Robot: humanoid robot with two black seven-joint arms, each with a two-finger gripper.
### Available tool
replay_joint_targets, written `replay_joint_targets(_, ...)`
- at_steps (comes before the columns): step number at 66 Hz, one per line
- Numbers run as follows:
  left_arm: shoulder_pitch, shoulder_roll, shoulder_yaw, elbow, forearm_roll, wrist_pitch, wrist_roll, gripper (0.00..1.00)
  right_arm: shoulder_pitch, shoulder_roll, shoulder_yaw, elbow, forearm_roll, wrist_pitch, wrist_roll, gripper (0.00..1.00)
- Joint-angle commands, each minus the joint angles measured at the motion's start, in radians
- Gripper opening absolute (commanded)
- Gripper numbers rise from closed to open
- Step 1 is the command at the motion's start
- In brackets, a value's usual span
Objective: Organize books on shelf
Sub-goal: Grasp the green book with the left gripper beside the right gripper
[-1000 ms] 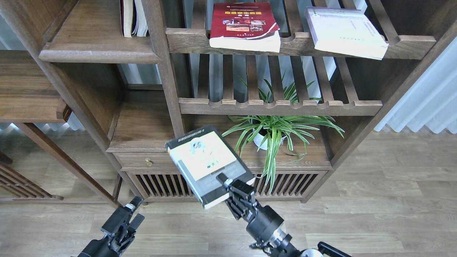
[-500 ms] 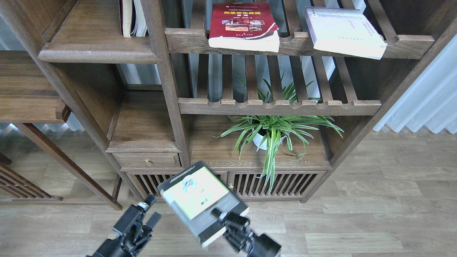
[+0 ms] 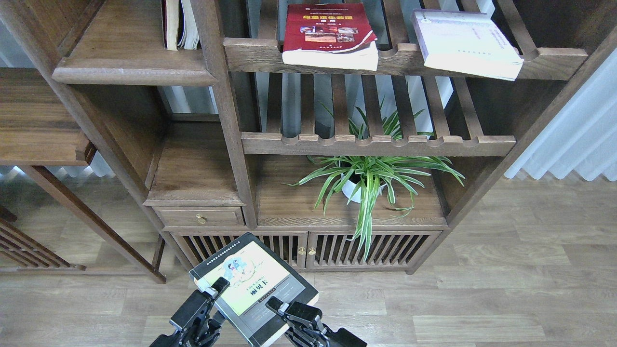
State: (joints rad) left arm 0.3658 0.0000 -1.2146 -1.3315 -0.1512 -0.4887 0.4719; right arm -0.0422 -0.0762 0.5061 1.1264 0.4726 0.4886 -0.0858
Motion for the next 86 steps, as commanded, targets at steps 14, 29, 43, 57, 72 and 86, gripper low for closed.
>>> replay_joint_targets(14,-0.005,0.000,0.006,0.002,-0.005,0.000,-0.004,1.00,0.001,-0.001,-0.017,0.001,-0.017,0.000,0.000,0.05)
replay_joint_targets(29,-0.042,0.000,-0.006,0.051,-0.025,0.000,-0.004,0.95,-0.005,-0.001,-0.017,0.012,-0.029,0.000,0.000,0.05)
replay_joint_targets(43,-0.042,0.000,-0.022,0.051,-0.027,0.000,-0.004,0.66,-0.007,-0.002,-0.017,0.016,-0.029,0.000,0.000,0.05)
replay_joint_targets(57,-0.047,0.000,-0.020,0.051,-0.028,0.000,-0.004,0.50,-0.010,-0.004,-0.018,0.018,-0.031,0.000,0.000,0.05)
replay_joint_targets(72,-0.045,0.000,-0.017,0.041,-0.034,0.000,0.005,0.24,-0.012,-0.002,-0.020,0.023,-0.058,0.000,-0.002,0.05)
replay_joint_targets(86,-0.056,0.000,-0.014,0.029,-0.033,0.000,0.011,0.06,-0.019,-0.001,-0.020,0.023,-0.075,0.000,-0.002,0.05)
